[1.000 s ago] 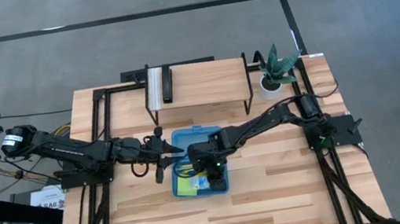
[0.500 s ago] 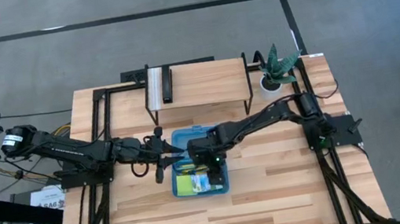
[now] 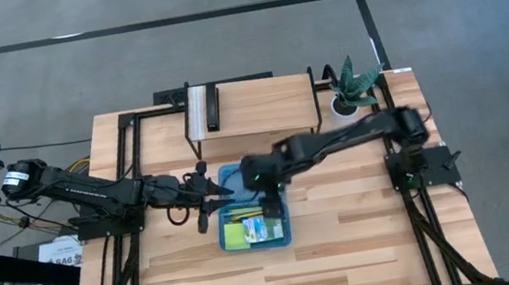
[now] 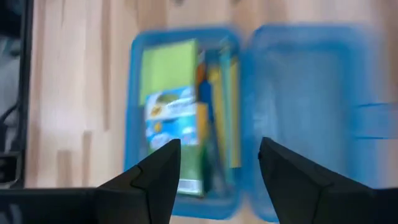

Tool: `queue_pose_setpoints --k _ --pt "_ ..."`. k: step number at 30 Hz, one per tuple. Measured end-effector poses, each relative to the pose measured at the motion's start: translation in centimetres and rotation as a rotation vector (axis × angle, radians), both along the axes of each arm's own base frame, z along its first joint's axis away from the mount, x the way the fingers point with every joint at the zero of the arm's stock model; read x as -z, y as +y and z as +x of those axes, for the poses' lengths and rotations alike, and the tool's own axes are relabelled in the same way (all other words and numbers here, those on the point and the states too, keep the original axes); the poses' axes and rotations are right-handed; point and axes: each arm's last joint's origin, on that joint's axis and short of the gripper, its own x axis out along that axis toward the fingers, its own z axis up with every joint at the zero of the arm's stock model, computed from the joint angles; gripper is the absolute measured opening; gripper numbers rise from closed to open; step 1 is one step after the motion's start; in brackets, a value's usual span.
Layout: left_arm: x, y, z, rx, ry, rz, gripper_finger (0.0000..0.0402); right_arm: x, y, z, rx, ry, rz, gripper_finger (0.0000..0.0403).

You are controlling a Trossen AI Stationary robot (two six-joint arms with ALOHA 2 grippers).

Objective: Pack school essentials
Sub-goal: Close the blue supply box

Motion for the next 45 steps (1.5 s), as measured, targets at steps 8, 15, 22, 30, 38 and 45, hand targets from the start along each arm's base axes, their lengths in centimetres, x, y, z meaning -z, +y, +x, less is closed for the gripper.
queue_pose_setpoints --k 8,15,22,30,38,45 --pt "0.1 0.0 0.0 0.0 0.013 0.002 0.0098 -0.9 -1.9 -5.9 0.11 -0.237 0.031 0.0235" --pt "0.4 0.2 -0.1 -0.048 0.038 0.023 0.0098 4.2 -1.6 -11.0 0.119 -0.385 0.065 0.0235" --pt "1.5 0.5 -0.6 -0.099 0.163 0.069 0.0098 7.3 -1.7 -13.1 0.184 -0.416 -0.016 0.0235" --pt "3.8 1.4 -1.5 -0.118 0.257 0.07 0.0094 9.9 -1.9 -13.0 0.18 -0.38 -0.057 0.0209" --pt "5.4 2.6 -2.2 -0.154 0.256 0.02 0.0064 9.9 -1.8 -12.7 0.14 -0.399 -0.085 0.0158" --pt "6.5 3.3 -2.8 -0.116 0.244 0.007 0.0051 10.0 -1.8 -12.8 0.134 -0.391 -0.091 0.0081"
